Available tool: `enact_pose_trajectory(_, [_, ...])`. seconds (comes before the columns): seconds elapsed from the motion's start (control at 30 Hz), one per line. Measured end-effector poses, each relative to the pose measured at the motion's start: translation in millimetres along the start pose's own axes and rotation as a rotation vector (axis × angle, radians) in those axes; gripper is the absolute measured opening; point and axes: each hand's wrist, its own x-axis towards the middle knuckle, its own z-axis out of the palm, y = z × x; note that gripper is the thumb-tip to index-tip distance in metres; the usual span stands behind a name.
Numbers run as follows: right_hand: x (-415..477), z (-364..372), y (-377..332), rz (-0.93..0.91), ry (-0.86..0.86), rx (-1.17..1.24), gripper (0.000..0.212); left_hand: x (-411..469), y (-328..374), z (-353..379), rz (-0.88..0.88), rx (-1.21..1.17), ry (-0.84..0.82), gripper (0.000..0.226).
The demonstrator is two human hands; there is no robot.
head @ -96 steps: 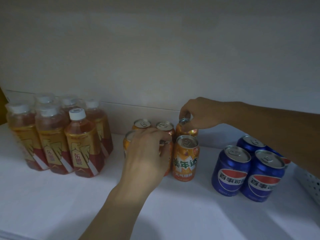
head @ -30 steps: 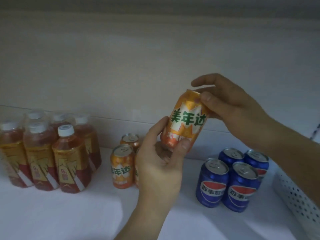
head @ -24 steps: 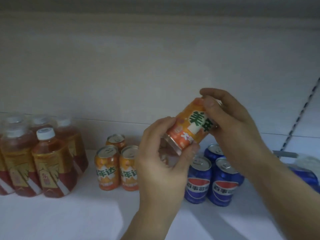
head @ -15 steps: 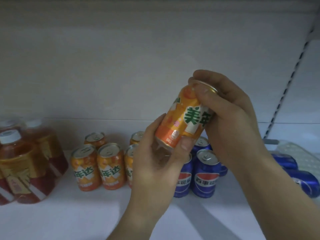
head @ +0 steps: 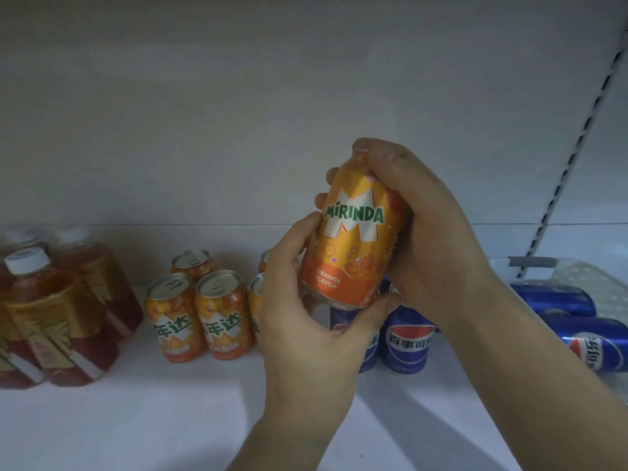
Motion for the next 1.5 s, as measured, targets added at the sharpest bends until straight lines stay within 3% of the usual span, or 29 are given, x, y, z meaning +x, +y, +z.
enact_pose_trajectory(0.27, [-2.2,-5.1,-5.4,0.010,-0.007,0.084,0.023,0.8,7.7,5.4,-0.081,-0.149,-0.125,0.090])
enact_pose_trajectory(0.43, [-8.0,-9.2,-8.6,0.043,-0.041,0.161,0.035,7.8,4.2,-0.6,-0.180,-0.305,-0.257,0.084])
enact_pose_trajectory(0.63, [-0.2,-10.6,-1.5,0.038,-0.042,0.098,0.036,-2.6,8.4,6.1,-0.049,-0.059,-0.113,0.090])
enact_pose_trajectory(0.8, [0.6,-7.9,0.1,0.015,-0.029,0.021,0.028,-2.1,7.8,5.5,-0.046,-0.070,-0.093,0.088])
enact_pose_trajectory(1.33, [-4.4,-12.9,-8.5,0.036,-0.090,-0.030,0.042,-5.8,9.6,6.8,-0.075,-0.065,-0.096,0.091])
enact_pose_trajectory(1.5, [-1.8,-16.1,-8.4,0.028,-0.061,-0.090,0.038,-3.1,8.8,7.4,-0.142,-0.222,-0.114,0.087])
